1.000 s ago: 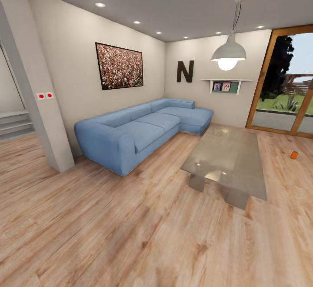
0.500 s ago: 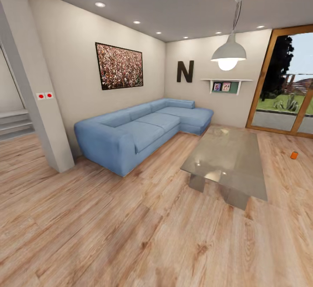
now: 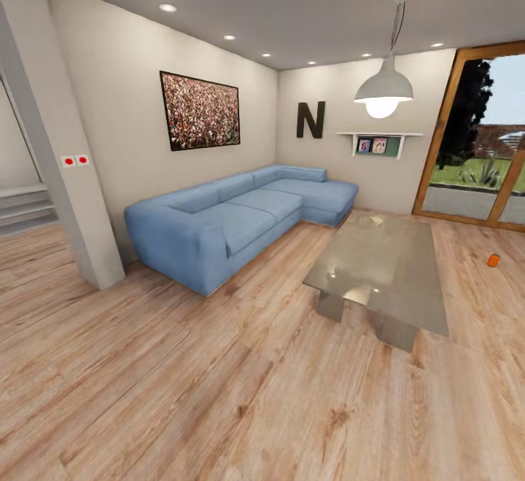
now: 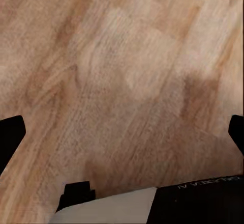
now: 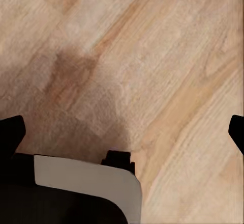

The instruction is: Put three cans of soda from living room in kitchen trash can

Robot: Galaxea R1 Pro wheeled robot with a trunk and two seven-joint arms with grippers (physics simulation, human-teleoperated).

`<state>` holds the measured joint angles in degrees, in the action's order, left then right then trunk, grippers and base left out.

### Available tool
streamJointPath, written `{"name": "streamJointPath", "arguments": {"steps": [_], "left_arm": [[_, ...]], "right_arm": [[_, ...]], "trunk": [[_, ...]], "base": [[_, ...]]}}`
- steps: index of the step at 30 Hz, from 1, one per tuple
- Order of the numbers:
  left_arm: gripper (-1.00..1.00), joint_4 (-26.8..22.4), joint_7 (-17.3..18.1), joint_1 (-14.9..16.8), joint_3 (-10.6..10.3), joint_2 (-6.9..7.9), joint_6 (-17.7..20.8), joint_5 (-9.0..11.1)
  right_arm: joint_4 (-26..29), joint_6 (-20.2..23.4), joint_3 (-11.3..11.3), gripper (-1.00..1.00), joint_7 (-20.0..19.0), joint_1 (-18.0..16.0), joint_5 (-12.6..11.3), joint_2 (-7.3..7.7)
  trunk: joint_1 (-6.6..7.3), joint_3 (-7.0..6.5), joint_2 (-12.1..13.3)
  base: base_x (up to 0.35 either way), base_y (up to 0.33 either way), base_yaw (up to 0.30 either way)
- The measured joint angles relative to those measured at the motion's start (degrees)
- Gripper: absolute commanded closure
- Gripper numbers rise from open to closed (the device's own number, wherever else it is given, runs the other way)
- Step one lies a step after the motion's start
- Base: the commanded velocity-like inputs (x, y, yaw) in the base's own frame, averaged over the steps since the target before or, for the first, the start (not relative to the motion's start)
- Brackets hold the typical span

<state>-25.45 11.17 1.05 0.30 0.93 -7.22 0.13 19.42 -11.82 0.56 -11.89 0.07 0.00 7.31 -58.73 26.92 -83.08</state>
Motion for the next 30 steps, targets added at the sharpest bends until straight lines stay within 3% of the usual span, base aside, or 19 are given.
{"name": "streamJointPath", "arguments": {"steps": [2, 4, 6, 15, 16, 20, 21, 24, 25, 27, 30], "left_arm": [[-1.0, -3.9, 1.3, -0.1, 0.0, 0.01, 0.1, 0.1], [-1.0, -14.1, 2.9, -0.3, 0.0, 0.01, 0.2, 0.3], [-1.0, -20.0, 3.2, -0.3, 0.0, -0.02, 0.4, 0.7], [-1.0, -40.4, 3.5, -1.4, -0.1, -0.1, 4.5, 1.3], [-1.0, -44.0, 3.5, -1.6, -0.1, -0.11, 5.7, 1.4], [-1.0, -50.7, 3.6, -1.9, -0.1, -0.16, 7.1, 1.5], [-1.0, -50.7, 3.6, -1.9, -0.1, -0.16, 7.1, 1.5], [-1.0, -55.7, 3.6, -2.0, 0.0, -0.16, 7.6, 1.5], [-1.0, -59.3, 3.6, -2.7, 0.0, -0.12, 7.6, 1.6], [-1.0, -61.6, 3.7, -4.1, 0.0, -0.06, 7.5, 1.6], [-1.0, -64.4, 3.8, -8.7, 0.1, 0.03, 4.8, 1.7]], "right_arm": [[2.3, -0.1, 0.1, -1.0, -0.5, 0.0, -0.1, 0.22], [8.4, -0.2, 0.2, -1.0, -1.1, 0.0, -0.2, 0.48], [13.0, -0.2, 0.2, -1.0, -1.2, 0.0, -0.2, 0.54], [29.7, 0.5, 0.1, -1.0, -1.3, 0.0, -0.2, 0.56], [33.4, 1.0, 0.1, -1.0, -1.3, 0.0, -0.2, 0.55], [42.6, 4.2, 0.0, -1.0, -1.3, 0.1, -0.3, 0.54], [42.7, 4.2, 0.0, -1.0, -1.3, 0.1, -0.2, 0.55], [52.0, 9.6, 0.0, -1.0, -2.5, 0.2, -0.3, 0.53], [57.9, 12.5, 0.5, -1.0, -5.2, 0.7, -0.3, 0.48], [61.8, 13.7, 2.1, -1.0, -7.5, 1.4, -0.3, 0.35], [67.4, 14.6, 8.3, -1.0, -14.8, 4.4, -0.3, -0.05]], "trunk": [[0.0, 0.0, 0.0], [0.0, -0.01, 0.0], [0.0, -0.01, 0.0], [0.0, 0.0, 0.0], [0.0, -0.01, 0.0], [0.0, 0.0, 0.0], [0.0, 0.01, 0.0], [0.0, 0.0, 0.0], [0.0, 0.0, 0.0], [0.0, 0.01, 0.0], [0.0, 0.01, 0.0]], "base": [[0.0, 0.0, 0.0], [0.0, 0.0, 0.0], [0.0, 0.0, 0.0], [0.0, 0.0, 0.0], [0.0, 0.0, 0.0], [0.0, 0.0, 0.0], [0.0, 0.0, 0.0], [0.0, 0.0, 0.0], [0.0, 0.0, 0.0], [0.0, 0.0, 0.0], [0.0, 0.0, 0.0]]}}
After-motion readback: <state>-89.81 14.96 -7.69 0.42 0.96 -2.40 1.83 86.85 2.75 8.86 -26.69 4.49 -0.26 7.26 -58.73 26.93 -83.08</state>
